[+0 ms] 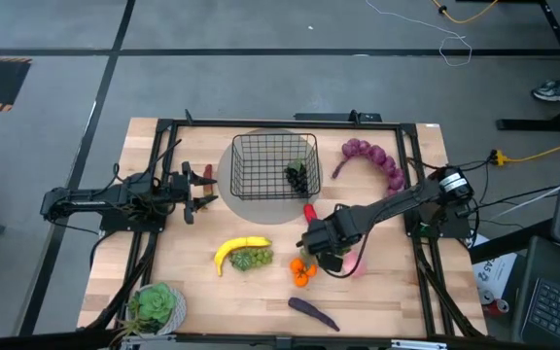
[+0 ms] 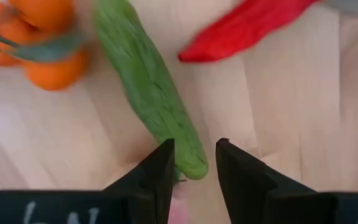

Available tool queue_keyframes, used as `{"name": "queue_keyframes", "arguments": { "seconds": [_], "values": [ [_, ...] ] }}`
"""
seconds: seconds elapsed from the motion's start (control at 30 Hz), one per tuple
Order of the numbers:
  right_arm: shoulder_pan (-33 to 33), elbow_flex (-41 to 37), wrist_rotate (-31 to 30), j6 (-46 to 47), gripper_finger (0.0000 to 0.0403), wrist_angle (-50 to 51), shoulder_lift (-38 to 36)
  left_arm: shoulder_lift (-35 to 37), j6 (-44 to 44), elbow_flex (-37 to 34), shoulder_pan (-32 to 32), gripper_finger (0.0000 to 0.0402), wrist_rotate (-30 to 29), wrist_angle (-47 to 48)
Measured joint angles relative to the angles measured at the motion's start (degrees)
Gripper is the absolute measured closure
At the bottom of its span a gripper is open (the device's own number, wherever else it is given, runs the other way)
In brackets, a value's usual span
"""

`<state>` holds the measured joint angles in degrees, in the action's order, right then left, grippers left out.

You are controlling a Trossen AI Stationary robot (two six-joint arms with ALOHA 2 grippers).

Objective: Build produce basket
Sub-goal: Put the green cucumber into the wire basket

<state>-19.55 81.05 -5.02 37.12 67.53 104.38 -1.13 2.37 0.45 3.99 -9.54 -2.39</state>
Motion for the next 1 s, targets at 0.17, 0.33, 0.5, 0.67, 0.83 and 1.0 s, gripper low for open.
{"name": "queue_keyframes", "arguments": {
  "seconds": [0.17, 0.33, 0.5, 0.67, 0.83, 1.0],
  "values": [
    [0.04, -3.79, 2.44, -1.44, 0.0286, -3.49, 0.0, 0.0, -0.01, 0.0, -0.01, 0.0172, 0.0, 0.0],
    [0.0, -4.37, 2.71, -1.93, 0.0286, -5.71, 0.0, 0.02, 0.0, 0.0, 0.01, 0.0172, 0.0, 0.0],
    [-0.28, -4.54, 2.7, -5.17, 0.0275, -8.9, 0.0, 0.0, 0.0, 0.02, 0.0, 0.0172, 0.0, -0.01],
    [-0.38, -4.57, 2.7, -4.85, 0.0231, -10.88, 0.8, 0.02, 0.0, 0.02, -0.01, 0.0172, 0.0, 0.0],
    [-0.39, -4.58, 2.69, -8.75, 0.0194, -10.83, 3.61, 0.01, -0.01, 0.01, 0.02, 0.0172, 0.0, 0.0],
    [-0.39, -4.58, 2.7, -12.06, 0.0187, -11.18, 6.85, 0.0, 0.0, 0.0, 0.0, 0.0172, 0.0, -0.02]
  ]
}}
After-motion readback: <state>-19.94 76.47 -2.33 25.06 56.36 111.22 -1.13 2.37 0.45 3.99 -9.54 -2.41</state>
